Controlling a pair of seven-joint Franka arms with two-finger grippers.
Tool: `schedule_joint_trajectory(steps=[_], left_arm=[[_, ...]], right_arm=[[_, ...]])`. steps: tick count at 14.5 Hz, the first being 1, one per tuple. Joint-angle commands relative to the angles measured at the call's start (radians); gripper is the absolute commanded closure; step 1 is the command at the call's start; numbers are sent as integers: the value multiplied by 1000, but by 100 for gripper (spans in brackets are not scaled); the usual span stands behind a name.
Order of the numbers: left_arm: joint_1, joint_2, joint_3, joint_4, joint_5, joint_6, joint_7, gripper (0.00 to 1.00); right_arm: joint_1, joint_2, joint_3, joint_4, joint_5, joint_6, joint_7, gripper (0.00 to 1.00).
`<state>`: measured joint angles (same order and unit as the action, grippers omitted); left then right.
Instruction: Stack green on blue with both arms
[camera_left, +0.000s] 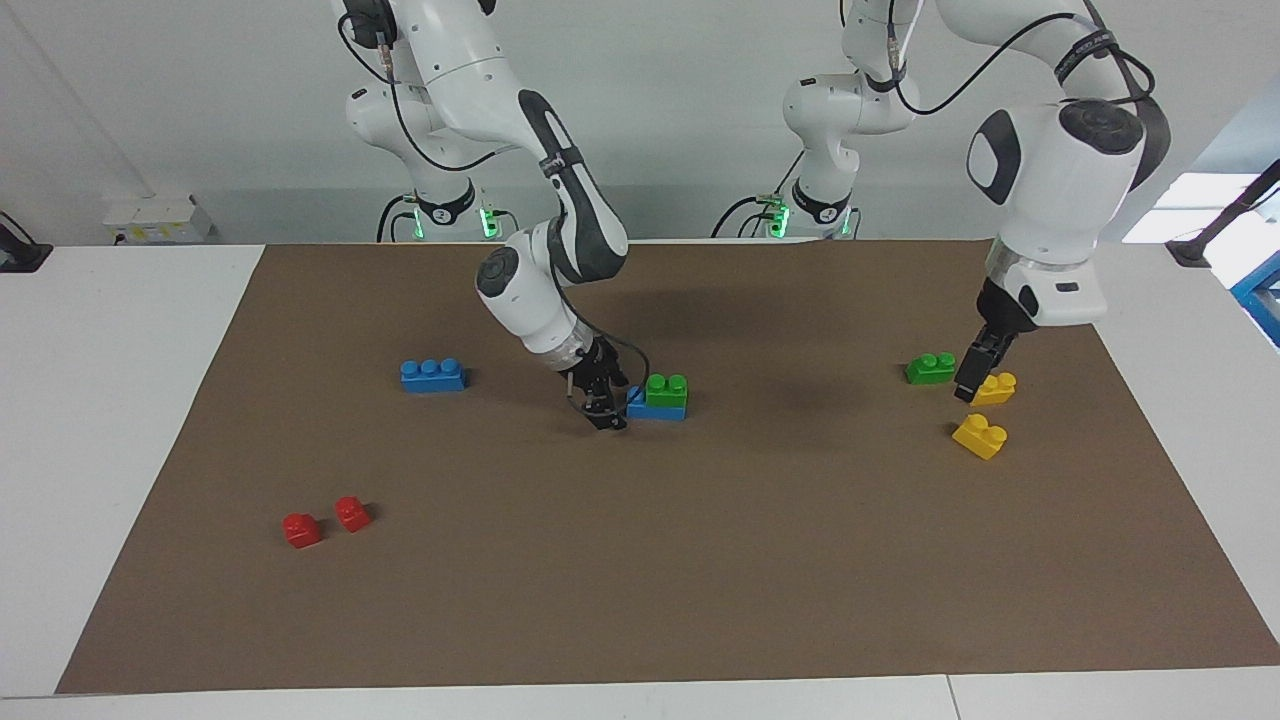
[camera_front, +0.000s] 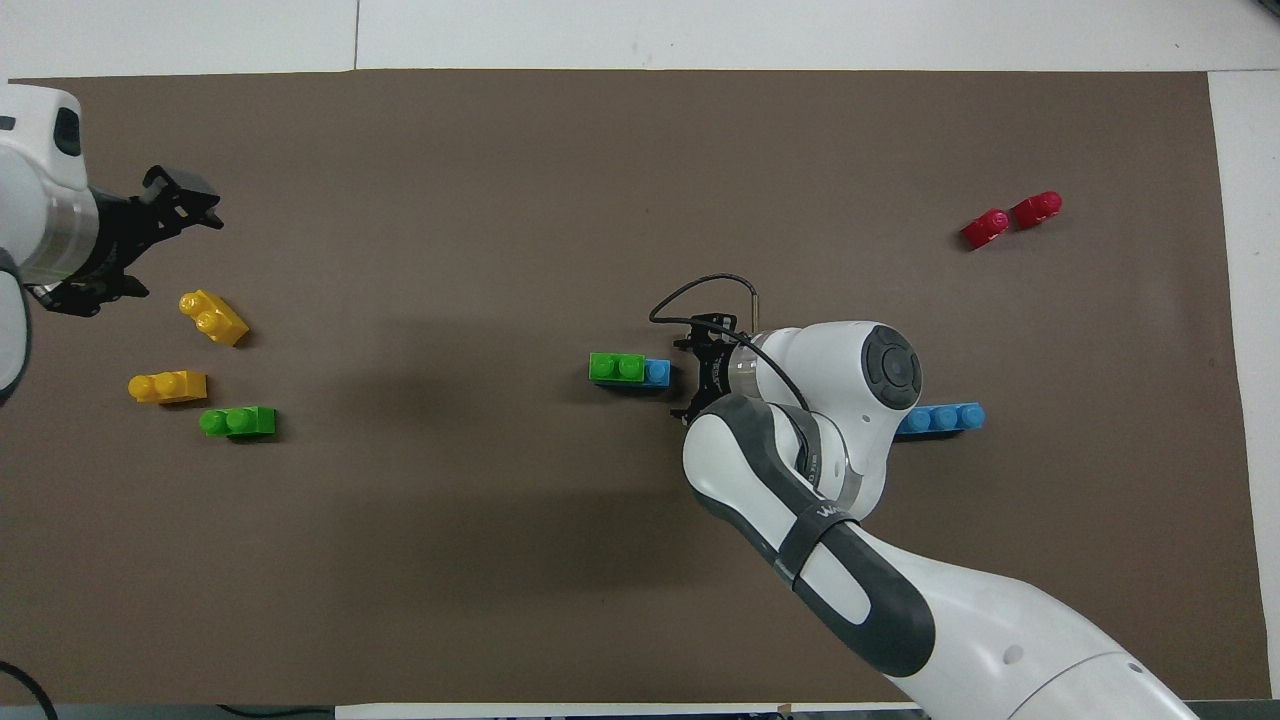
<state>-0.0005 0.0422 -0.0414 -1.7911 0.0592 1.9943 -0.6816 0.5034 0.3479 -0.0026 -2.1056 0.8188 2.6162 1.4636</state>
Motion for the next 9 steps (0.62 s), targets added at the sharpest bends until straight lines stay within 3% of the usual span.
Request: schedule_joint_trajectory(steps=[1, 6, 9], left_arm=[[48, -53, -3, 9, -42, -89, 204, 0], [63, -57, 5, 130, -44, -274, 503, 0], [62, -65, 9, 170, -42, -351, 547, 0]], right_arm=[[-63, -10, 4, -8, 23, -39, -48, 5], [-192, -52, -5, -4, -1, -171, -147, 2], [-328, -128, -5, 61, -210, -335, -213, 1]])
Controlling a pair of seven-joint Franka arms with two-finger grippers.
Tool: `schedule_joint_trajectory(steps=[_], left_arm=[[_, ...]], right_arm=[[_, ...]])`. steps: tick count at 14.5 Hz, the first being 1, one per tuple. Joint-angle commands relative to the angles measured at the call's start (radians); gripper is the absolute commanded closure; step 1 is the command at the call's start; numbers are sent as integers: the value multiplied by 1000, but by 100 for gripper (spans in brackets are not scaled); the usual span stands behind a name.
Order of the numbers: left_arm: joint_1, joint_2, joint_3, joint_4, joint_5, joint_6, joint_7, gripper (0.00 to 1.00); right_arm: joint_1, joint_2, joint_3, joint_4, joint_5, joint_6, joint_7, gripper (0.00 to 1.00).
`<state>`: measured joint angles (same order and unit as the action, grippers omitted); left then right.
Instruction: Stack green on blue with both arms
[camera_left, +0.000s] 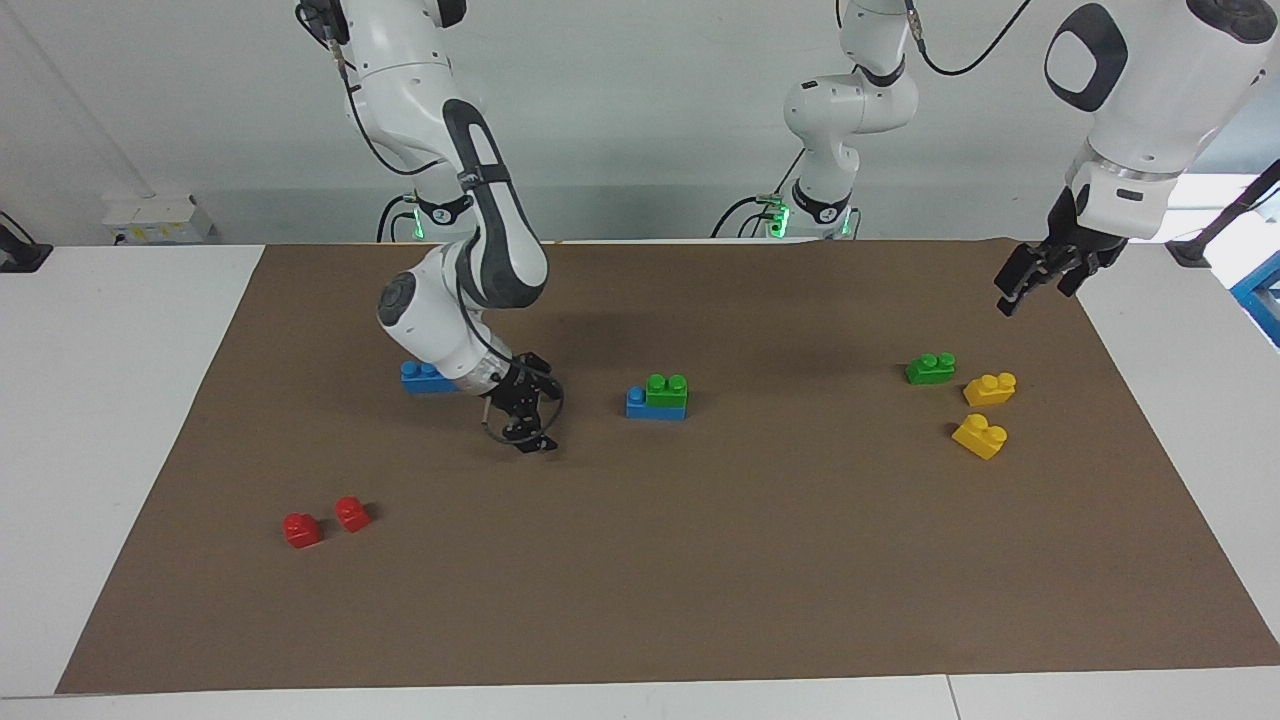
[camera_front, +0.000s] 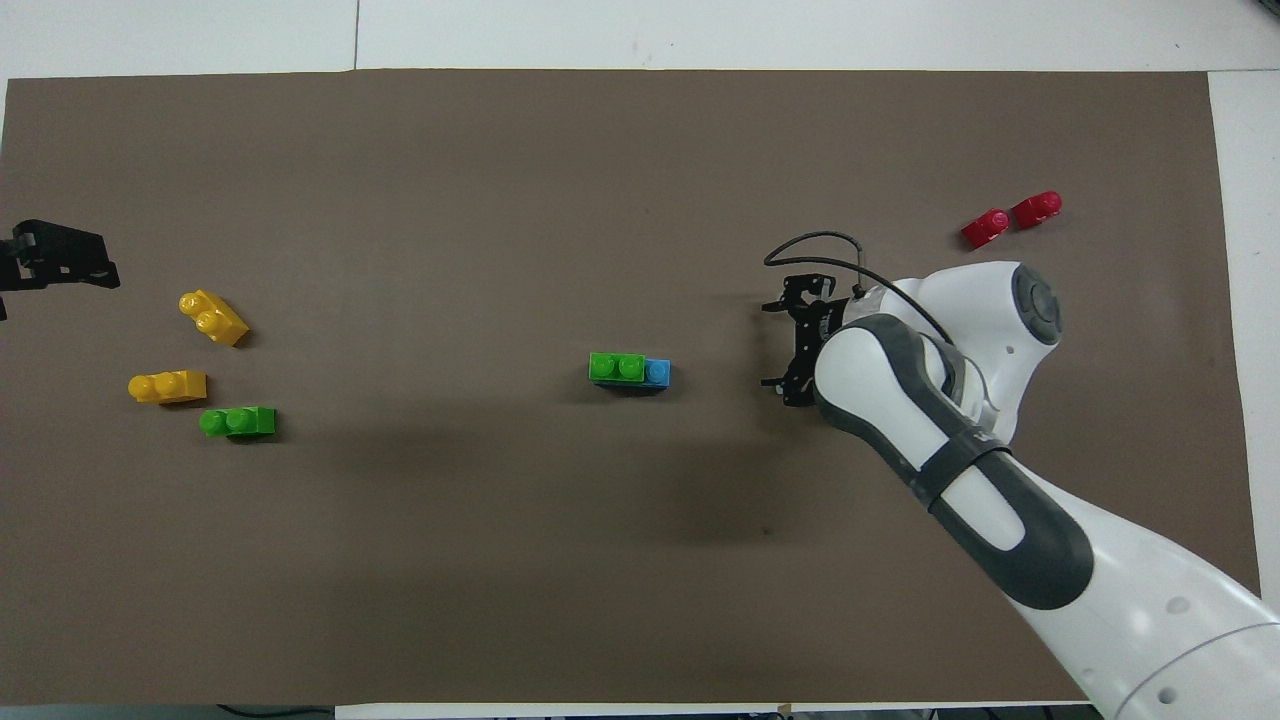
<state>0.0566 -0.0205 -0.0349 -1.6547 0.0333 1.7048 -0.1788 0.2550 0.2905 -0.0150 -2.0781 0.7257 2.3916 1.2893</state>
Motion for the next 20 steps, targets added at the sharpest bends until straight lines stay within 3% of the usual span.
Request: schedule_joint_trajectory(steps=[1, 4, 8, 11, 13, 20], left_arm=[[5, -6, 3, 35, -16, -74, 44, 0], [5, -41, -3, 20, -16, -82, 38, 0], [6, -55, -3, 20, -18, -93, 32, 0], [6, -62, -5, 18, -16, -93, 32, 0], [6, -65, -5, 10, -16, -88, 33, 0], [2, -64, -7, 19, -16, -100, 35, 0]], right_arm=[[-106, -102, 7, 56, -215, -152, -71, 1], [-154, -191, 9, 136, -480, -276, -293, 1], [-223, -293, 7, 200, -681, -425, -753, 1], [-286, -336, 7, 222, -732, -475, -1038, 0], [-315, -347, 7, 272, -735, -558, -1129, 0], [-307, -493, 13, 300, -736, -748, -1171, 0]])
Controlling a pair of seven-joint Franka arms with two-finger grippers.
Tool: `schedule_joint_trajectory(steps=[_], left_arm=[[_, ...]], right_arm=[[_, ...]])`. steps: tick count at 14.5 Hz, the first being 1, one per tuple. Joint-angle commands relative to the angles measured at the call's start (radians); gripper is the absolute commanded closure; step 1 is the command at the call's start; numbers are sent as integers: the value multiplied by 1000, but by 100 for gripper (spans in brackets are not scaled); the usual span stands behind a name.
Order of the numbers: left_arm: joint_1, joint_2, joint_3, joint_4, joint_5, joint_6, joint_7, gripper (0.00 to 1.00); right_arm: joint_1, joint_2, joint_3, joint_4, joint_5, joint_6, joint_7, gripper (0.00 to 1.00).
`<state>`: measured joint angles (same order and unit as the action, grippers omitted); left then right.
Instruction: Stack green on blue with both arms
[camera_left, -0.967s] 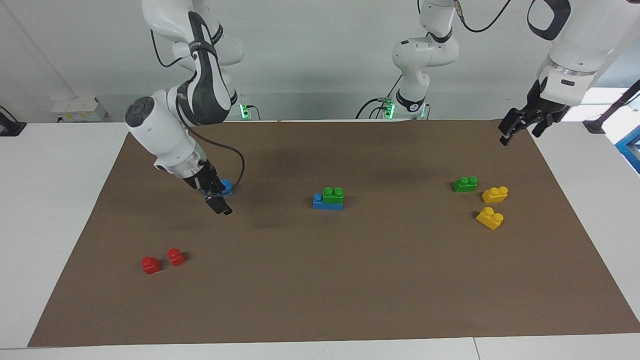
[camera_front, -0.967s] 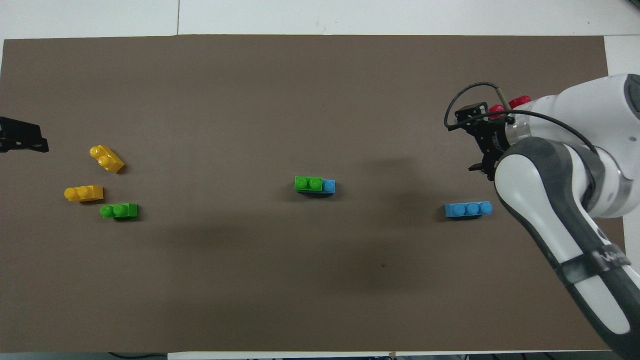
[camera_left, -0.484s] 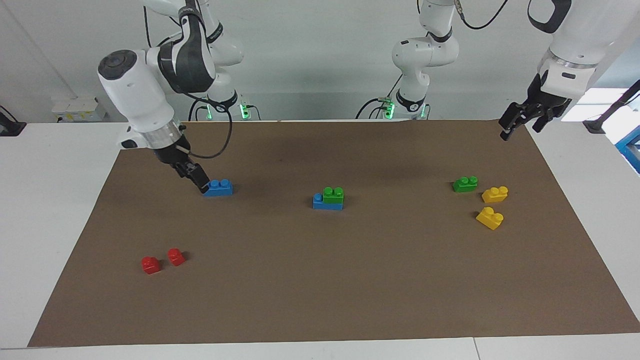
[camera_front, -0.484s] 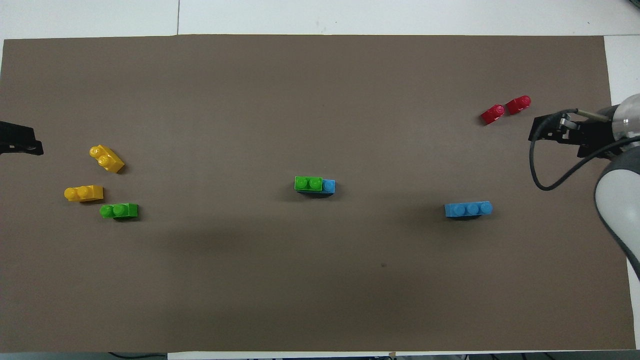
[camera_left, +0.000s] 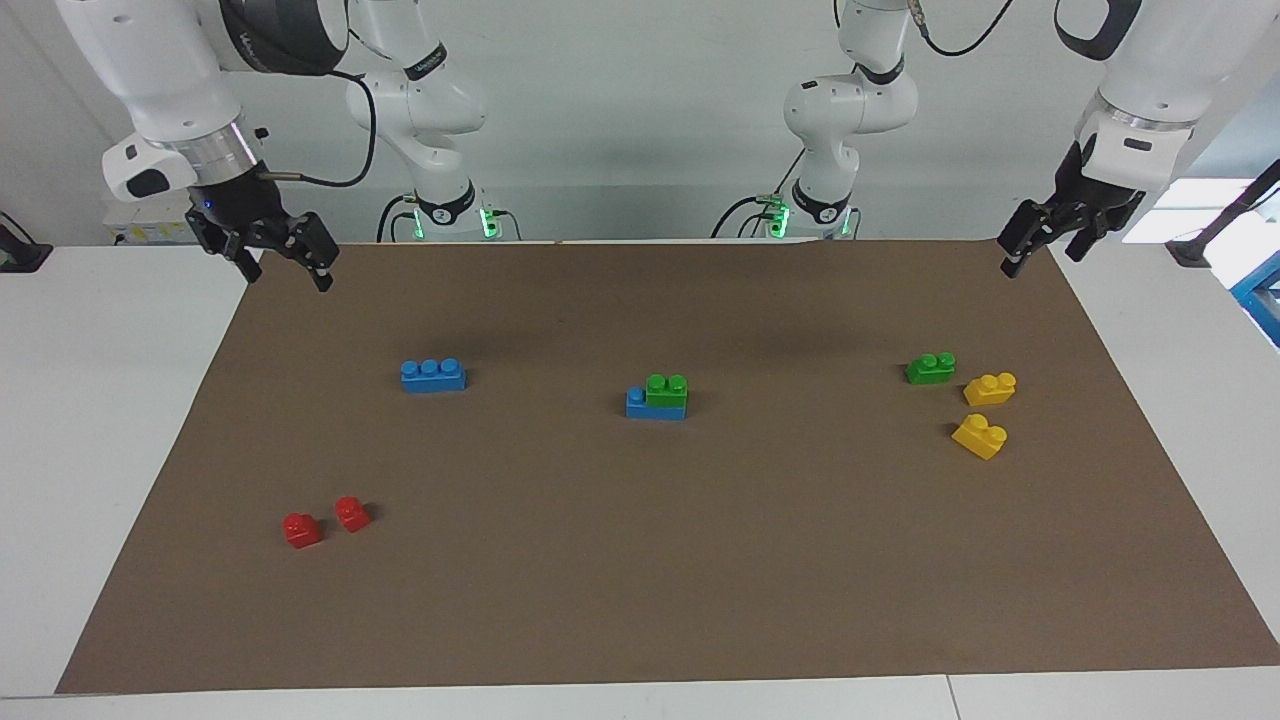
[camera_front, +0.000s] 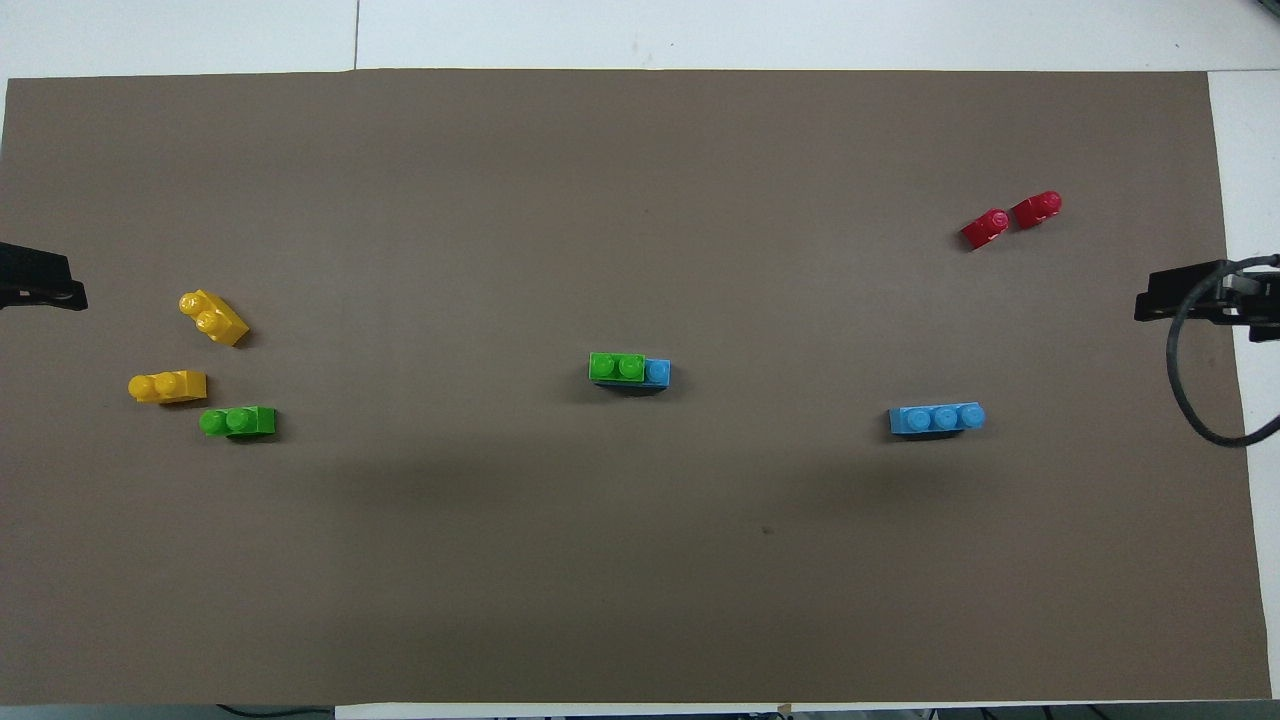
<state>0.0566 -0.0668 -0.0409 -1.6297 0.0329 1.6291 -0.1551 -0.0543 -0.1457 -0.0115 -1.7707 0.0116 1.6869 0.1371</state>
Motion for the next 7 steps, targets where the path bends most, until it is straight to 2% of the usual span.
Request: schedule_joint_trajectory(steps=[1, 5, 7], left_arm=[[2, -12, 0, 10, -16, -47, 12, 0], [3, 42, 4, 125, -19, -181, 17, 0], [3, 44, 4, 123, -13, -169, 19, 0]], right_arm=[[2, -73, 13, -7, -22, -65, -20, 0], [1, -94, 13, 2, -22, -108, -109, 0], [2, -91, 15, 1, -24, -110, -123, 0]])
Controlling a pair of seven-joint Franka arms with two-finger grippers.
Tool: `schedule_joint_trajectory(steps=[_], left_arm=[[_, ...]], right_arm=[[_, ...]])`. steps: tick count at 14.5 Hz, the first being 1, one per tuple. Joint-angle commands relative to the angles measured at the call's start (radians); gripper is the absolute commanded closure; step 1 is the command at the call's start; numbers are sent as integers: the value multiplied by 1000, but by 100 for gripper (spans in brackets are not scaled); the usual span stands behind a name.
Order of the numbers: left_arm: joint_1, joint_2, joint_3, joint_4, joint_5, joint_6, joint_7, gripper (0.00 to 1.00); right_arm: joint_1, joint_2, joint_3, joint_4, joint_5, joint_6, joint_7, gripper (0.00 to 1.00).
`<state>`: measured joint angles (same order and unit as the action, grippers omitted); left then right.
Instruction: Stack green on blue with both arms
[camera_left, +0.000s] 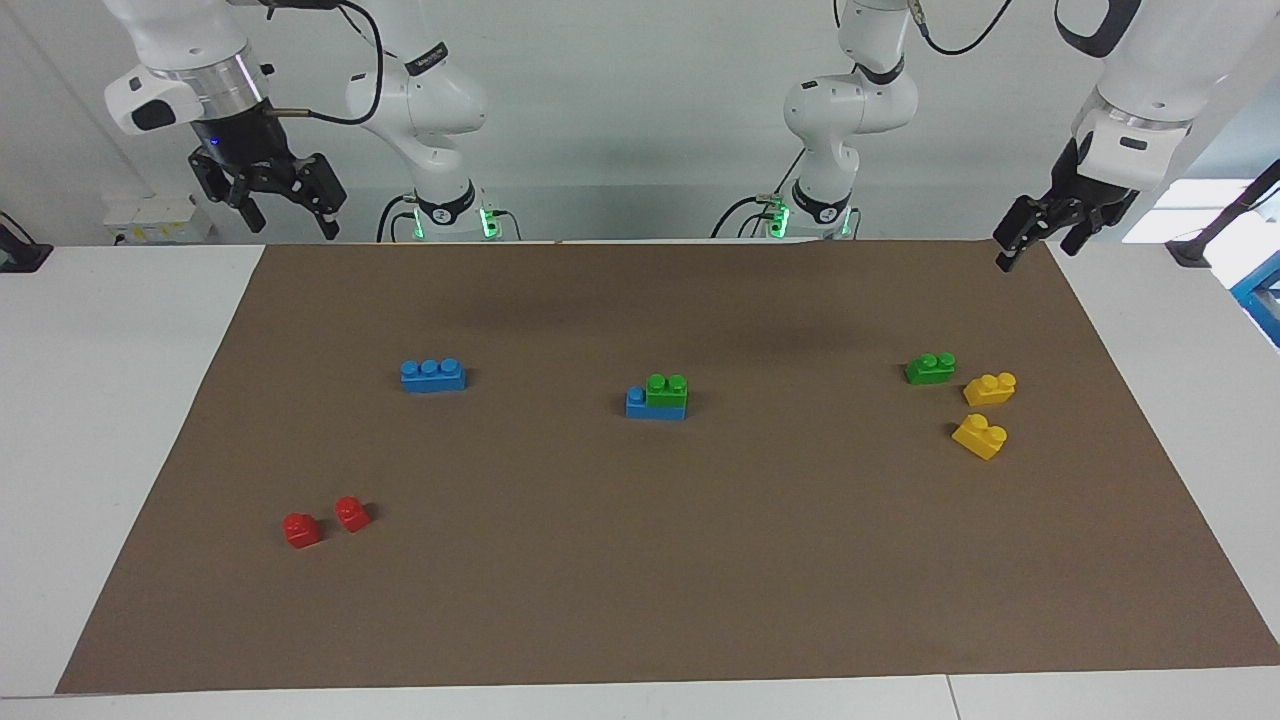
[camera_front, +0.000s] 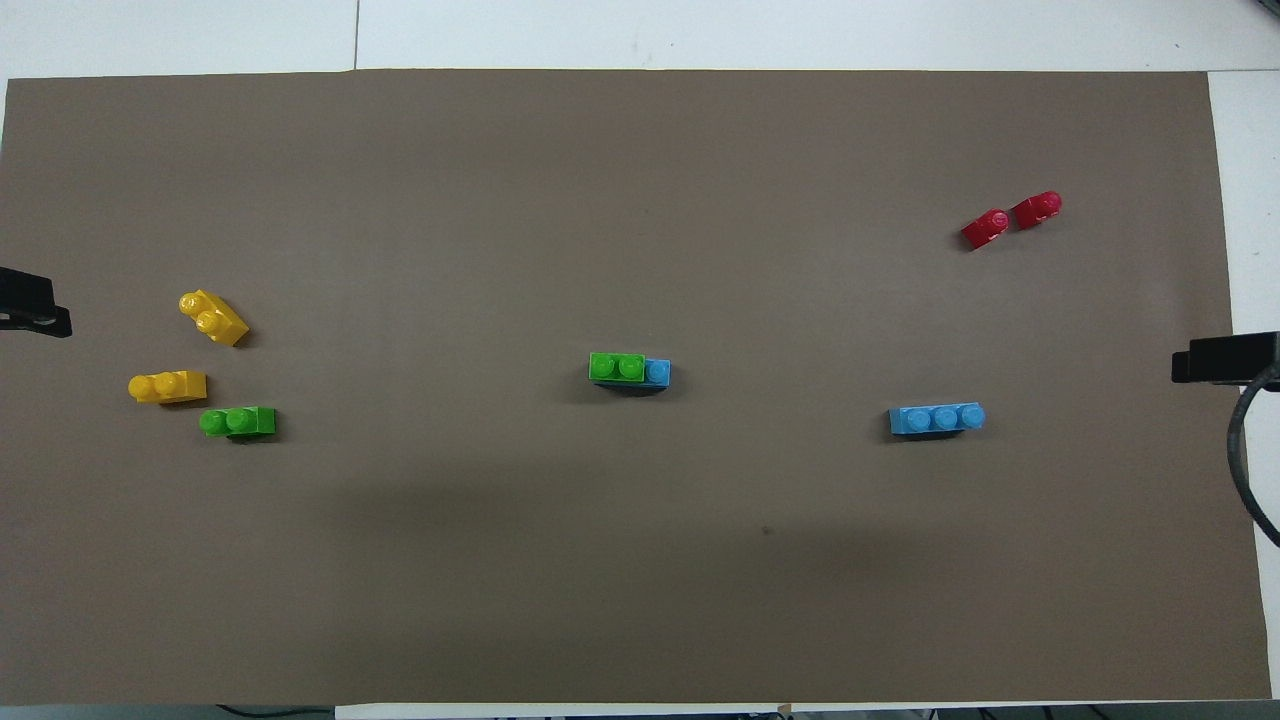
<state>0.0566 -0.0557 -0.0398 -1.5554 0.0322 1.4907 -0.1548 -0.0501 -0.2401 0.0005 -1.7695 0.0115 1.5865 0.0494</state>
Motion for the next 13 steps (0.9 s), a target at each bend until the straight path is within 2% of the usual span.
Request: schedule_joint_trajectory(steps=[1, 3, 8, 11, 13], left_arm=[[3, 34, 3, 44, -9, -20, 23, 0], [3, 59, 3, 43, -14, -10, 34, 0], [3, 60, 3, 43, -40, -4, 34, 0], [2, 60, 6, 46, -6, -3, 144, 0], [3, 60, 6, 46, -5, 0, 144, 0]], right_arm=[[-1, 11, 4, -1, -33, -22, -36, 0], [-2, 38, 4, 11, -42, -37, -37, 0], [-2, 61, 4, 27, -44, -51, -37, 0], [-2, 88, 4, 56, -44, -63, -37, 0], [-4, 90, 4, 58, -44, -62, -37, 0]])
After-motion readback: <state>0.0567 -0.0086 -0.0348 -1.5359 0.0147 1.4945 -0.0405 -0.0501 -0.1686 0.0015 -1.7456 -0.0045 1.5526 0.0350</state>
